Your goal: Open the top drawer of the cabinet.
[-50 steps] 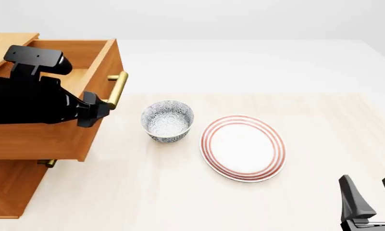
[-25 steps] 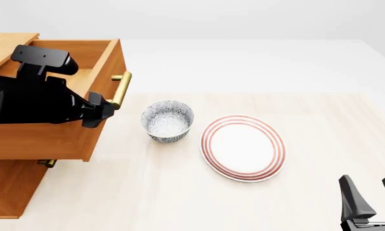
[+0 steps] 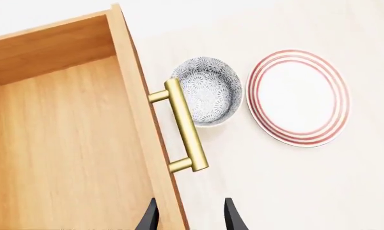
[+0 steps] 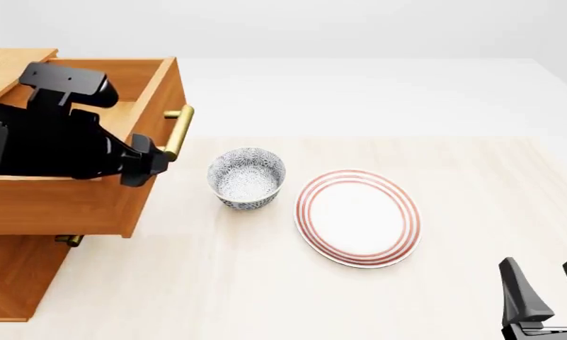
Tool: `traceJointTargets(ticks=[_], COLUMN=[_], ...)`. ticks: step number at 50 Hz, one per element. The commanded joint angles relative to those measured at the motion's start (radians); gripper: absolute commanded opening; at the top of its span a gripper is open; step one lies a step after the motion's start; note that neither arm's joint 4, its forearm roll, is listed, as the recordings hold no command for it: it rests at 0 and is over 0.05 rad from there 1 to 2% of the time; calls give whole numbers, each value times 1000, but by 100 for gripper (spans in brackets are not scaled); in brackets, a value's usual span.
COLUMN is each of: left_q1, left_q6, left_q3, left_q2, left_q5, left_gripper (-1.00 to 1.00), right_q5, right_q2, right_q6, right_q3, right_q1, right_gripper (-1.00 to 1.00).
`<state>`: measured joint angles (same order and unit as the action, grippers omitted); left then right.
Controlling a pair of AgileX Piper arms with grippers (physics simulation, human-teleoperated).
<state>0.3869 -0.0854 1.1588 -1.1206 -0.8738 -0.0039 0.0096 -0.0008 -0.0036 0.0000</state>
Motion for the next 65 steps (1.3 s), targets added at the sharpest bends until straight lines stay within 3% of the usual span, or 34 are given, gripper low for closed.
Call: traceJointTargets(ticks=[1,40,65], left_q1=[37,16,-30], left_q6=[58,143,193], left_q3=[90,259,279], left_q2=[-3,-18,50], left_q5=[-28,-149,-180], left_gripper=[100,100,100], right_q5=[0,0,0], right_q2=[-1,-1,-1], right_q6=[0,0,0], right_q3=[1,1,1], right_q1=[0,0,0], right_gripper=[100,100,100])
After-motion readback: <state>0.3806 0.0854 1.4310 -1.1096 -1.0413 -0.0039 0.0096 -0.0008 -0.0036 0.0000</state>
